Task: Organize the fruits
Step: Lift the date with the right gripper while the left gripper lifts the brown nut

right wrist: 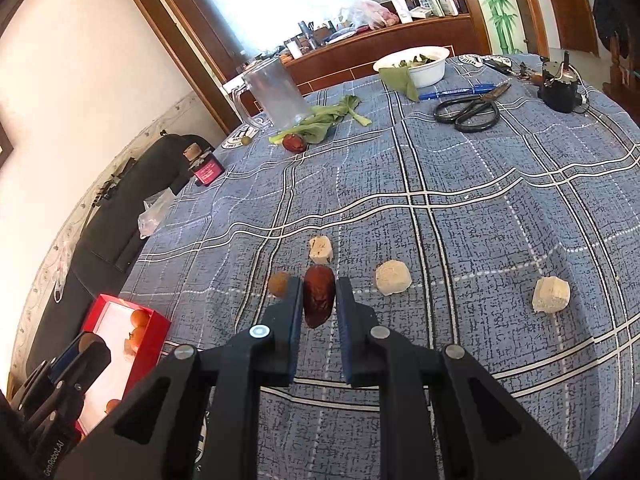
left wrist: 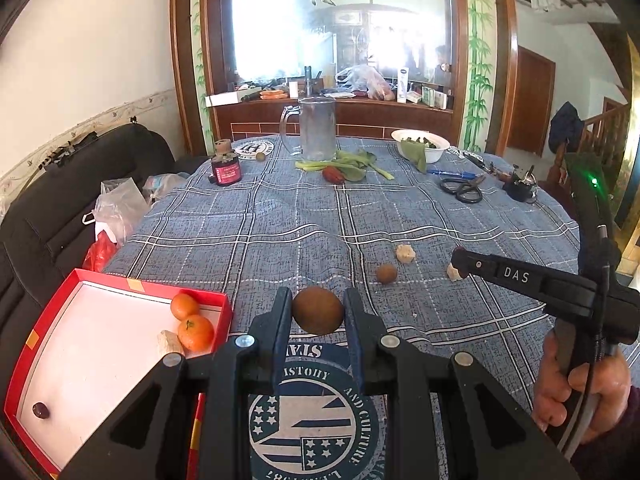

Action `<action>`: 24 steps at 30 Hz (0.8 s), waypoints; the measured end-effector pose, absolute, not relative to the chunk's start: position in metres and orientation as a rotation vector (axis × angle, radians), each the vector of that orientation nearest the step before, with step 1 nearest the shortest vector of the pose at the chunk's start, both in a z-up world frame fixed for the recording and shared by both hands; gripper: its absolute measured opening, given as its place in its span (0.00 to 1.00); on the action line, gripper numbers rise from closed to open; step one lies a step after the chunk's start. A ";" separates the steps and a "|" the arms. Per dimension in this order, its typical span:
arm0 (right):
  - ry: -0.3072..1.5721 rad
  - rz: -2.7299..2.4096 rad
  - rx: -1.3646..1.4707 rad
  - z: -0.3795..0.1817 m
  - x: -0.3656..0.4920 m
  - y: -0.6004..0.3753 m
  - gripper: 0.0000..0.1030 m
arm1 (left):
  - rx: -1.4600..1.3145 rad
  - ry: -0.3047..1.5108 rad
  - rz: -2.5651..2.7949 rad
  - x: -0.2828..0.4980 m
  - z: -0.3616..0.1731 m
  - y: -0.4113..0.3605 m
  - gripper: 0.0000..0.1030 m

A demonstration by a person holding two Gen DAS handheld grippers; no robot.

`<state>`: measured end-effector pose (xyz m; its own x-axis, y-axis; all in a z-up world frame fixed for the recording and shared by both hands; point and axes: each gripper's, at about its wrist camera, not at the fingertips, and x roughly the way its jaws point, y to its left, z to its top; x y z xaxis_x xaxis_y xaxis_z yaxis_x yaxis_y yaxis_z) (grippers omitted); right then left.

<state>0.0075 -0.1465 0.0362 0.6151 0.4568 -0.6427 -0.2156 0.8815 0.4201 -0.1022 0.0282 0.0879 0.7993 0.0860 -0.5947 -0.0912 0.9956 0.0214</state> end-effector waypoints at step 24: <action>0.830 0.384 0.297 0.031 0.009 -0.144 0.18 | -0.036 0.657 0.105 -0.107 0.081 0.040 0.24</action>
<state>0.0086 -0.1438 0.0310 0.6128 0.4417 -0.6553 -0.2139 0.8910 0.4006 -0.1071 0.0404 0.0806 0.7867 0.0861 -0.6113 -0.1086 0.9941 0.0001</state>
